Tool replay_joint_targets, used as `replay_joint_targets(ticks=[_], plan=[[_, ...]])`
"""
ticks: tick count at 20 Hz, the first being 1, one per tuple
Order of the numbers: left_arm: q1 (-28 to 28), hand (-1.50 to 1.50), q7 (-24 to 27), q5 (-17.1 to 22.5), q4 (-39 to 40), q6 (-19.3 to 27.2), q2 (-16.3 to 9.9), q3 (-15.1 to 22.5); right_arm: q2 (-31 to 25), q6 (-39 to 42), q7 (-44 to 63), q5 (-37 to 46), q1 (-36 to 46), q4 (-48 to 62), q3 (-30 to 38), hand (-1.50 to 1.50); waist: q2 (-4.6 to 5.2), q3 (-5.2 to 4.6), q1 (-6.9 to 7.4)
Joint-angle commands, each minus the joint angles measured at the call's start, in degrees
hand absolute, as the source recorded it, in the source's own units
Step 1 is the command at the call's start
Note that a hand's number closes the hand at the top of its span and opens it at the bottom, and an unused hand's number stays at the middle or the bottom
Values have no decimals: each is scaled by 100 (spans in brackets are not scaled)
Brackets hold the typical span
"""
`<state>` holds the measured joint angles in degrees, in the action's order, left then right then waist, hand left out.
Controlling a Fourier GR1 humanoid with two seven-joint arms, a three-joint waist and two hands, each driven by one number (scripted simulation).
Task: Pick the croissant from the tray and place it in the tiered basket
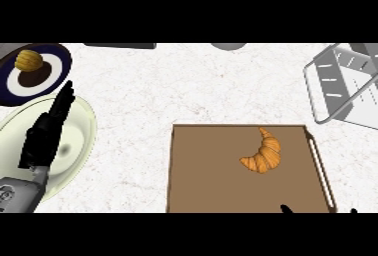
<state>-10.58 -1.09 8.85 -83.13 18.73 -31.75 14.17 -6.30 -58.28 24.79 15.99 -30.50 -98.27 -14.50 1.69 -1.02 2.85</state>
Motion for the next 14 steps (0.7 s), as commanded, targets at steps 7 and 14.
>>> replay_joint_targets(ticks=[7, 14], plan=[[-289, 0, -160, -135, 79, 48, 103, 58, -618, 1184, 3268, 1019, 611, -668, 242, -150, 3, 30, 99], [-338, 0, -271, -176, 101, 17, 121, 60, -477, 2339, 5573, 1947, 1828, -615, 279, -150, -81, 54, 52]])
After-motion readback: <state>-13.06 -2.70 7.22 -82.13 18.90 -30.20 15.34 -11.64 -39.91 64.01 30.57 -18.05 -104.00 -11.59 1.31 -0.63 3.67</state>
